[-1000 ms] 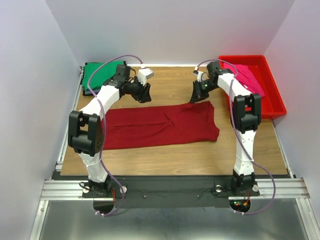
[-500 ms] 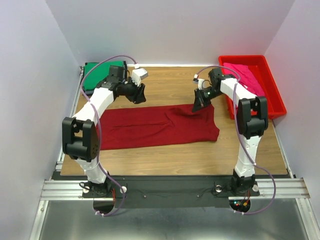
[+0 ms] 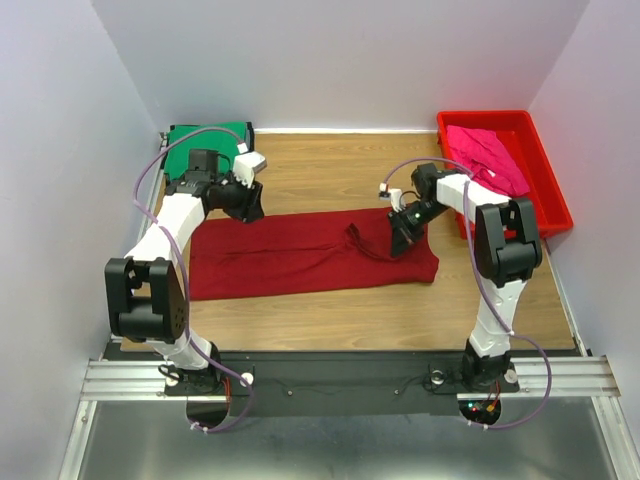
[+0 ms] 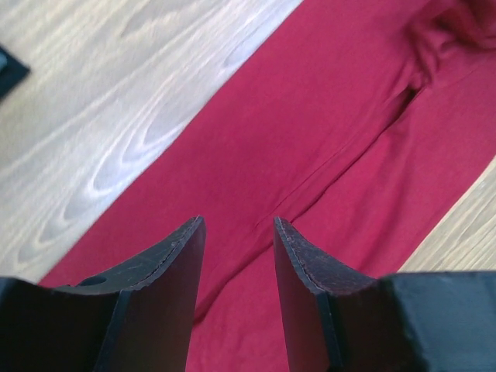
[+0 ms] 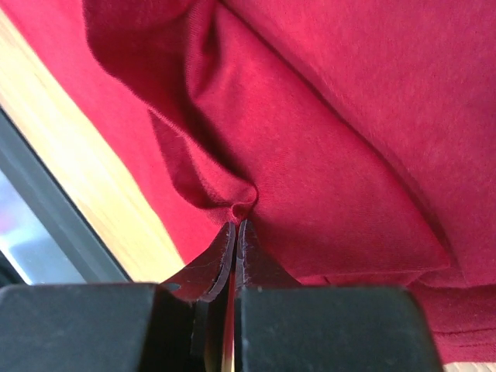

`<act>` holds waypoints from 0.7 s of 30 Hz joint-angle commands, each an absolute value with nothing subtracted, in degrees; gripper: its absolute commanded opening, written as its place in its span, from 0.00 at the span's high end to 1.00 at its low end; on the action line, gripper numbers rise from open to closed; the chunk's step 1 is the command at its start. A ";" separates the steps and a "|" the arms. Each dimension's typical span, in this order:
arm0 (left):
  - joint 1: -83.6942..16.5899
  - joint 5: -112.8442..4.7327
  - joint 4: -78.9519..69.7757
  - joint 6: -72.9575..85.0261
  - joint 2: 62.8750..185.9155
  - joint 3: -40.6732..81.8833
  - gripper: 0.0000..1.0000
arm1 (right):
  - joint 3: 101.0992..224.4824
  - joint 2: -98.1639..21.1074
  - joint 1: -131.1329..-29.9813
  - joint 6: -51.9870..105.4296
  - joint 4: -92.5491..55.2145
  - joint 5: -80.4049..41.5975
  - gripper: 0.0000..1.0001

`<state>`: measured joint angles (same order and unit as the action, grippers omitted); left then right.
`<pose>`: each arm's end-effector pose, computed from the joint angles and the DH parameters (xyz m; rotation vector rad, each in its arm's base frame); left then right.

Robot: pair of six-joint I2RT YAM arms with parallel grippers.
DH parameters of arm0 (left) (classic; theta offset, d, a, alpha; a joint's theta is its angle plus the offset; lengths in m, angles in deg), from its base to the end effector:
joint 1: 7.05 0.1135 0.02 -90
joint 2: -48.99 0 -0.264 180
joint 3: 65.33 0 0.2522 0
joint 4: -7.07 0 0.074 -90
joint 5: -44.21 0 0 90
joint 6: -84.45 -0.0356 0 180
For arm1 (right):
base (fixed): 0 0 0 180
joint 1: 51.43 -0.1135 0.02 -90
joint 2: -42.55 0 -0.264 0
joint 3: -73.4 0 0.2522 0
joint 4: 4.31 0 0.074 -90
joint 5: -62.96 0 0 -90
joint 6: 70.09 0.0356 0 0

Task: Fold and stack the t-shirts
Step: Fold the tshirt

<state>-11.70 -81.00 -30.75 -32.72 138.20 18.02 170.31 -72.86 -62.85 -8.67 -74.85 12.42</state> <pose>0.3390 -0.0482 0.2805 0.8881 2.0289 -0.4997 0.3623 0.0963 0.1705 -0.9836 2.6774 1.0080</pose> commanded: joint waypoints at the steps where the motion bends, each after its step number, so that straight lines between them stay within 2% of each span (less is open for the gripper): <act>1: -10.57 -80.43 -31.21 -34.72 135.47 16.20 0.48 | 169.86 -69.25 -63.21 -12.43 -75.99 9.35 0.98; 2: -10.22 -80.16 -31.21 -34.81 135.56 15.94 0.48 | 169.95 -68.98 -63.29 -12.70 -76.17 8.82 0.97; 4: -9.87 -79.81 -31.13 -34.90 135.74 15.41 0.48 | 170.47 -68.37 -63.21 -12.88 -76.17 8.03 0.86; 7: -9.25 -79.72 -30.86 -34.81 135.47 14.62 0.48 | 172.84 -67.84 -63.21 -11.83 -76.69 8.02 0.53; 8: -9.16 -79.89 -30.69 -34.81 135.39 14.36 0.48 | 173.55 -67.40 -63.21 -10.69 -76.78 9.33 0.50; 17: -9.16 -82.79 -29.90 -33.41 137.40 16.11 0.50 | 187.15 -73.63 -63.30 4.93 -72.94 19.44 0.51; 21: -9.16 -83.59 -29.81 -32.27 137.85 16.99 0.50 | 189.99 -78.81 -64.00 10.67 -68.79 18.23 0.59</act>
<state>-9.27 -81.13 -30.72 -33.40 138.15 14.67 187.25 -74.07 -62.96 1.89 -74.26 16.85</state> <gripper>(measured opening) 0.505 0.438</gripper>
